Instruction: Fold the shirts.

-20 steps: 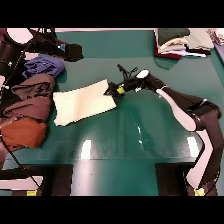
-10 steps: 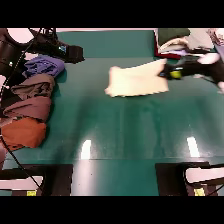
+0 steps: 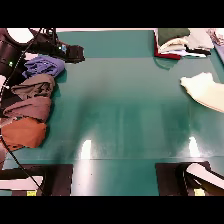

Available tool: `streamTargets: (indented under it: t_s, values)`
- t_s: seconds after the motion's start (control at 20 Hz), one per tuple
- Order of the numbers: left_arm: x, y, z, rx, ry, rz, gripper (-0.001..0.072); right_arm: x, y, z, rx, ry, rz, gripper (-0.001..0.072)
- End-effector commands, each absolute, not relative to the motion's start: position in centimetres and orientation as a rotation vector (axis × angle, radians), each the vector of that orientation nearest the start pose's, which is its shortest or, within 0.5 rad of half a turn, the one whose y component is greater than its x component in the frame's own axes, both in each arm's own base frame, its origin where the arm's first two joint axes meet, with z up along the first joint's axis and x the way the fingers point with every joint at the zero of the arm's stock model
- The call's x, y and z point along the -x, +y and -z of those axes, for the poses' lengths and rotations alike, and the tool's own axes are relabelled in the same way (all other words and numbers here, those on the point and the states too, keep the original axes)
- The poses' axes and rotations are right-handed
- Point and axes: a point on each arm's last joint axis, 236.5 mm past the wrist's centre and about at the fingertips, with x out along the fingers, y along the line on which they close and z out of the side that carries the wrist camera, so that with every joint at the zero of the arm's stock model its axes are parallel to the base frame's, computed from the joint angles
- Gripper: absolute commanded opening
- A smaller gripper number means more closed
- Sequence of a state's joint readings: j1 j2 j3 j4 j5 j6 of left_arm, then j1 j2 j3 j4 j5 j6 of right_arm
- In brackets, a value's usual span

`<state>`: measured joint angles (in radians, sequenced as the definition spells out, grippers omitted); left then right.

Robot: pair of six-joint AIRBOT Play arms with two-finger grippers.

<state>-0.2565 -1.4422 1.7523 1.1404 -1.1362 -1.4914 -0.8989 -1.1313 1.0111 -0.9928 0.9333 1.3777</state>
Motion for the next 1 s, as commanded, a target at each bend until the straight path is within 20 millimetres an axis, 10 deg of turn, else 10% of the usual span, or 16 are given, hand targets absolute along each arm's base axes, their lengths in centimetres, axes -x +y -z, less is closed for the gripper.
streamTargets:
  t_s: [0.0, 0.25, 0.4, 0.65, 0.95]
  values:
    - [-46.0, -21.4, -19.5, 0.158, 0.834, 0.569, 0.0024, -28.9, -25.1, -4.4, -0.838, 0.713, 0.574, 0.0014]
    - [-46.0, -21.4, -19.4, 0.156, 0.838, 0.569, 0.0024, -28.6, -19.6, -1.5, -0.652, 0.932, 0.472, 0.0043]
    - [-45.9, -21.4, -19.3, 0.155, 0.843, 0.57, 0.0024, -26.8, -21.0, -2.3, -0.411, 1.008, 0.519, 0.0611]
    - [-46.0, -21.4, -19.4, 0.157, 0.838, 0.569, 0.0024, -26.4, -23.0, -9.0, -0.305, 0.927, 0.601, 0.0625]
    - [-46.1, -21.4, -19.5, 0.158, 0.832, 0.568, 0.0024, -33.5, -9.7, -13.4, -0.414, 0.793, 0.19, 0.0622]
